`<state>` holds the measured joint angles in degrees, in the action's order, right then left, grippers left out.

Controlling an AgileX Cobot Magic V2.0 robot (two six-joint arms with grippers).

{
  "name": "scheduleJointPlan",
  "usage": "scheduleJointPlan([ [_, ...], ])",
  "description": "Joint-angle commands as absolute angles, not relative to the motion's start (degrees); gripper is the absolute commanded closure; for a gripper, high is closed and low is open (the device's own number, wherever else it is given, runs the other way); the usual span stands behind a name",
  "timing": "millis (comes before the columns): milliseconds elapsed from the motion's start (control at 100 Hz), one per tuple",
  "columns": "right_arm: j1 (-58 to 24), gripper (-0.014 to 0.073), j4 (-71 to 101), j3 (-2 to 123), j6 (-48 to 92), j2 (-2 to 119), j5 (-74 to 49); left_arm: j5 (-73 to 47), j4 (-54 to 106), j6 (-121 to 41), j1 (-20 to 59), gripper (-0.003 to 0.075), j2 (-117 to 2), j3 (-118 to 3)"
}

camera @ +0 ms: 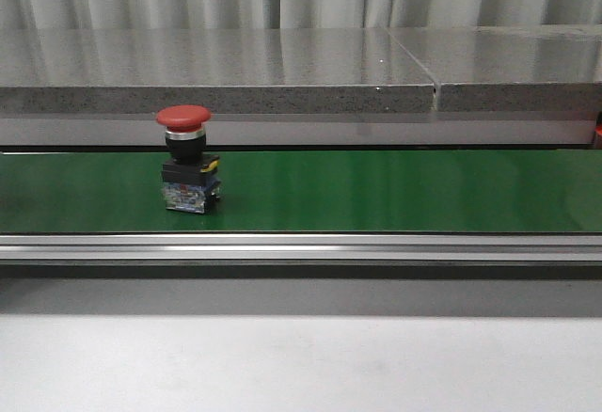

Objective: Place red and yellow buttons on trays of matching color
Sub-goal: 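Carry the yellow button over the belt and lower it with the left gripper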

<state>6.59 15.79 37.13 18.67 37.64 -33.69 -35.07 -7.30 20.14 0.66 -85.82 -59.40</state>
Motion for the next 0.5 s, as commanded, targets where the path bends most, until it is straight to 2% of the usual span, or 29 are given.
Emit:
scheduleJointPlan([
  [0, 6.4, 0.0662, 16.15, 38.44, 19.04, 37.57, -30.15, -33.9, -7.01, 20.08, 1.4, 0.0738, -85.22, -62.7],
  [370, 6.4, 0.0662, 16.15, 38.44, 19.04, 37.57, -30.15, -37.21, -6.89, 18.96, 1.4, 0.0734, -88.7, -63.74],
  [490, 6.4, 0.0662, 16.15, 38.44, 19.04, 37.57, -30.15, -37.21, -6.75, 18.87, 1.4, 0.065, -88.7, -63.74],
])
